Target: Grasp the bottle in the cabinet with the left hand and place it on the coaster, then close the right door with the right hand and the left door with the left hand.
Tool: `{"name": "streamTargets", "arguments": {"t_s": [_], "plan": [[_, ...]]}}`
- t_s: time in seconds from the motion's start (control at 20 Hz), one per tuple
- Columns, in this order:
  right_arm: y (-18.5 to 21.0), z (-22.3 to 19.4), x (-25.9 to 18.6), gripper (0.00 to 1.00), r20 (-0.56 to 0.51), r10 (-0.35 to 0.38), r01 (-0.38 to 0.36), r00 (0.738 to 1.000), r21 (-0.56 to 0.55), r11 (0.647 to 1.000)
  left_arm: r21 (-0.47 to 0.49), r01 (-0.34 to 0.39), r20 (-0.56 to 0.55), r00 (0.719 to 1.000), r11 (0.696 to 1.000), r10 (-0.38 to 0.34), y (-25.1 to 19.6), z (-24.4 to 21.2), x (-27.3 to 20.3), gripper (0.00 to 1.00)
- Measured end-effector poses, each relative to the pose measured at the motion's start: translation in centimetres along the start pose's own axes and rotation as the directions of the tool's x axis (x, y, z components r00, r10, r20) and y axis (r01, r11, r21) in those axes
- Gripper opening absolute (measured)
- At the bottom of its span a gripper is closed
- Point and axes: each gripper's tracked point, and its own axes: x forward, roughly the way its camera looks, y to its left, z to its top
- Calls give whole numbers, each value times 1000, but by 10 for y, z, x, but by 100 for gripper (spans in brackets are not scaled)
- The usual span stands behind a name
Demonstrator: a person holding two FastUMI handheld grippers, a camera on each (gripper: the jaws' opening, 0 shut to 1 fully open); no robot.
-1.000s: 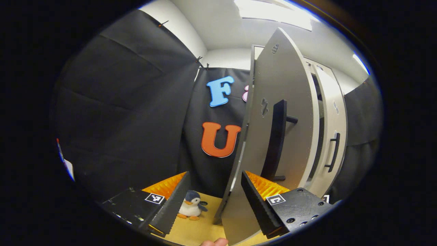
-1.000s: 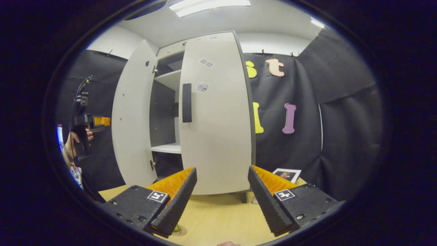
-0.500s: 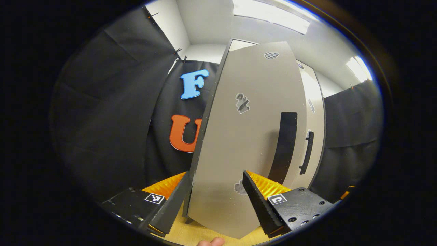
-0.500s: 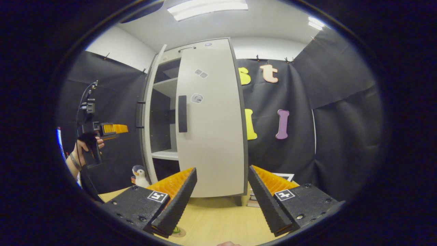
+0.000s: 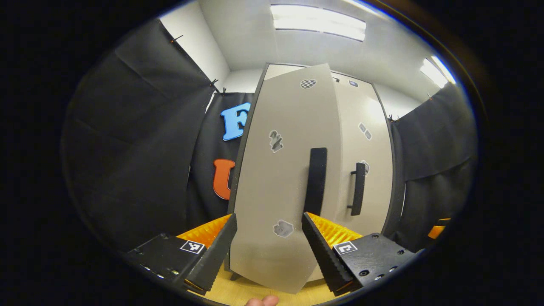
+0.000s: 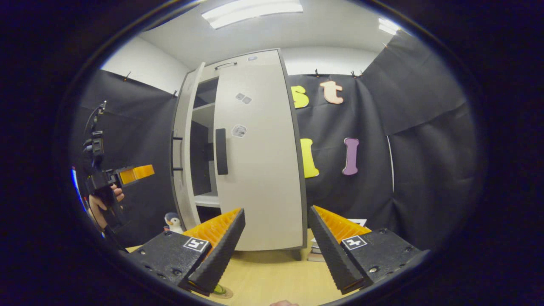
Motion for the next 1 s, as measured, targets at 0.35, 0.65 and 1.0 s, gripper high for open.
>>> {"name": "streamTargets", "arguments": {"t_s": [0.35,0.65,1.0], "plan": [[-10,-4,-11,99,-75,86,-89,993,-41,995,33,-7,-24,1000,999,8,-74,-28,-55,97],[-13,-12,-36,98,-112,140,-146,984,-48,988,-7,22,-53,998,1000,-22,-128,-42,-93,99],[-31,-7,-57,98,-95,154,-159,984,-53,986,-11,0,-107,994,1000,-1,-147,-58,-112,95]]}}
